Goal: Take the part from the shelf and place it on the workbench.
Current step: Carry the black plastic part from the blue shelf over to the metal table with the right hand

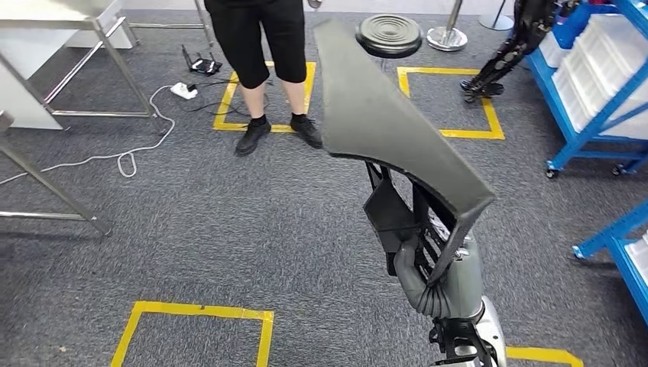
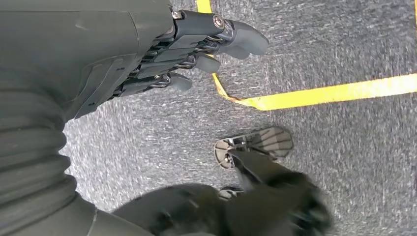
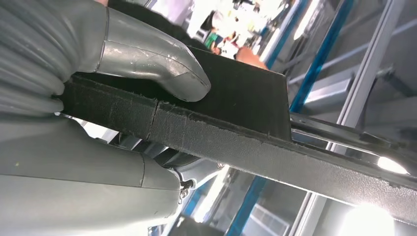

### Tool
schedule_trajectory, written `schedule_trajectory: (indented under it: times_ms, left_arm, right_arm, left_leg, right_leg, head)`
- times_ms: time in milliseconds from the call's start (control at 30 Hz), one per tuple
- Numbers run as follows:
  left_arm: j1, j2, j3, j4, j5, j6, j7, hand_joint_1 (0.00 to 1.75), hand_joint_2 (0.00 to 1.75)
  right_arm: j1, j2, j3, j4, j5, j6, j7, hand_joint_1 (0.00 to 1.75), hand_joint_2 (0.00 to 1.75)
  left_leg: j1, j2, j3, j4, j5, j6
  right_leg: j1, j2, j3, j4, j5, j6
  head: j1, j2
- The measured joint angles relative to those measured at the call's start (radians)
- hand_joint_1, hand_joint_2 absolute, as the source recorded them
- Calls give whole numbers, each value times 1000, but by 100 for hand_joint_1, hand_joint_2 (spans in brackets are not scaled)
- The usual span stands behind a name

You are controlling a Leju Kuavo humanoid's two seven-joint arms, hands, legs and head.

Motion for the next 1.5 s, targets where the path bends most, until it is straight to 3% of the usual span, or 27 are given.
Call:
schedule_trajectory:
  times_ms: [67,133,200,267,333,367,400,433,500,567,633,667,733,800,867,900,933,1000,1067,1133,1167,1233,1300,1367,1400,1433,1500]
  left_arm:
    - [-3,0,0,0,0,0,0,0,175]
    - [-4,0,0,0,0,-1,0,0,175]
    - [-4,-1,0,0,-1,-2,0,0,175]
    - [-8,0,0,0,-2,-3,0,0,175]
    - [-11,0,0,0,-2,-5,0,0,175]
    - [-12,0,0,0,-3,-6,0,0,175]
    - [-12,0,0,0,-3,-7,0,0,175]
    - [-11,0,0,0,-3,-9,0,0,175]
    - [-11,-1,0,0,-4,-10,0,0,175]
    - [-10,-1,0,0,-5,-11,0,0,175]
    - [-5,-1,1,0,-5,-10,0,0,175]
    - [-2,-1,1,0,-5,-10,0,0,175]
    - [-1,-1,2,0,-7,-9,0,0,175]
    - [-4,-3,2,0,-10,-9,1,0,175]
    - [-6,-4,2,0,-11,-9,1,0,175]
    - [-5,-4,2,0,-11,-9,1,0,175]
    - [-5,-4,2,0,-11,-9,1,0,175]
    - [-6,-3,2,0,-12,-9,1,0,175]
    - [-9,-3,2,0,-12,-6,0,0,175]
    - [-11,-3,3,0,-13,-3,0,0,175]
    - [-10,-4,4,0,-13,-2,0,0,175]
    - [-10,-6,7,0,-14,0,1,0,175]
    - [-13,-7,10,0,-15,0,1,0,175]
    - [-15,-8,11,0,-15,0,1,0,175]
    - [-14,-8,11,0,-15,0,1,0,175]
    - [-13,-8,11,0,-15,0,2,0,175]
    - [-12,-9,12,0,-17,0,2,0,175]
  right_arm:
    - [-3,-4,-4,-4,3,0,0,175,175]
    - [-10,-10,-7,-10,4,1,3,175,175]
    - [-22,-19,-13,-17,2,6,8,175,175]
    - [-36,-31,-23,-24,-2,14,15,175,175]
    - [-48,-43,-33,-28,-7,22,22,175,175]
    - [-53,-48,-36,-28,-10,27,25,175,175]
    - [-58,-53,-40,-29,-13,30,27,175,175]
    - [-64,-56,-44,-32,-16,33,29,175,175]
    - [-77,-63,-51,-38,-22,37,32,175,175]
    - [-88,-68,-55,-42,-26,39,34,175,175]
    - [-94,-71,-58,-44,-29,40,37,175,175]
    - [-97,-72,-60,-45,-30,41,39,175,175]
    - [-99,-73,-64,-46,-31,41,39,175,175]
    - [-98,-73,-66,-47,-30,41,39,175,175]
    - [-98,-74,-68,-48,-28,41,39,175,175]
    - [-98,-74,-68,-48,-28,41,39,175,175]
    - [-98,-74,-69,-48,-28,41,39,175,175]
    - [-98,-74,-70,-48,-28,42,39,175,175]
    - [-99,-74,-72,-48,-28,44,39,175,175]
    - [-100,-74,-72,-48,-35,52,39,175,175]
    - [-100,-74,-72,-48,-42,58,39,175,175]
    - [-99,-75,-73,-50,-62,76,39,175,175]
    - [-97,-77,-73,-51,-77,89,39,175,175]
    - [-93,-79,-73,-51,-86,96,39,175,175]
    - [-92,-80,-73,-51,-92,101,39,175,175]
    - [-91,-80,-73,-51,-99,108,39,175,175]
    - [-92,-80,-73,-51,-119,126,36,175,175]
  left_leg:
    - [-10,18,25,-53,7,9]
    - [-12,-9,22,-59,11,21]
    - [-6,-35,23,-66,17,34]
    - [-1,-59,22,-68,22,44]
    - [0,-88,18,-68,25,49]
    - [0,-105,17,-68,27,50]
    - [1,-122,16,-68,28,49]
    - [2,-138,16,-67,30,47]
    - [3,-170,14,-66,34,39]
    - [2,-193,8,-66,39,28]
    - [3,-212,1,-71,47,15]
    - [2,-205,-4,-68,46,10]
    - [0,-147,-28,-16,12,1]
    - [1,-77,-86,111,-55,-6]
    - [6,-55,-132,209,-88,-11]
    - [8,-52,-130,207,-77,-13]
    - [9,-45,-106,165,-51,-13]
    - [5,0,-30,28,4,-10]
    - [-3,29,10,-50,22,0]
    - [-8,6,8,-56,19,12]
    - [-6,-8,9,-60,21,19]
    - [1,-36,12,-68,28,33]
    - [5,-63,11,-70,33,43]
    - [5,-96,7,-70,36,46]
    - [5,-114,6,-70,37,46]
    - [5,-131,6,-70,38,46]
    - [7,-162,6,-69,41,41]
  right_leg:
    - [7,-21,3,0,-5,7]
    - [8,-37,5,0,-9,15]
    - [4,7,-8,29,-27,20]
    - [1,76,-59,133,-73,16]
    - [0,97,-129,263,-117,15]
    - [-1,100,-147,292,-119,20]
    - [-2,102,-146,279,-105,29]
    - [-4,108,-124,226,-77,39]
    - [-11,147,-58,81,-18,51]
    - [-12,170,-24,6,7,43]
    - [-11,149,-22,2,13,27]
    - [-13,137,-21,1,16,21]
    - [-19,111,-20,-2,20,8]
    - [-15,84,-18,-2,18,1]
    - [-12,53,-17,-2,16,-2]
    - [-12,39,-16,-2,14,-2]
    - [-12,26,-13,-2,12,-2]
    - [-8,1,-4,-1,4,4]
    - [1,-20,3,-1,-3,13]
    - [6,-44,9,-6,-7,22]
    - [4,-44,11,-5,-10,26]
    - [1,10,-8,39,-36,30]
    - [-2,80,-67,154,-82,26]
    - [-3,99,-134,272,-116,26]
    - [-4,101,-153,294,-115,32]
    - [-5,103,-147,269,-97,40]
    - [-12,133,-91,132,-34,58]
  head:
    - [1,0]
    - [0,0]
    - [2,0]
    - [7,0]
    - [9,0]
    - [9,0]
    - [9,0]
    - [9,0]
    - [10,0]
    - [11,0]
    - [10,0]
    - [10,0]
    - [4,0]
    - [-2,0]
    - [-2,0]
    - [-2,0]
    - [-2,0]
    - [-3,0]
    - [-1,0]
    - [1,0]
    - [0,0]
    - [2,0]
    - [7,0]
    - [10,0]
    - [10,0]
    - [10,0]
    - [10,0]
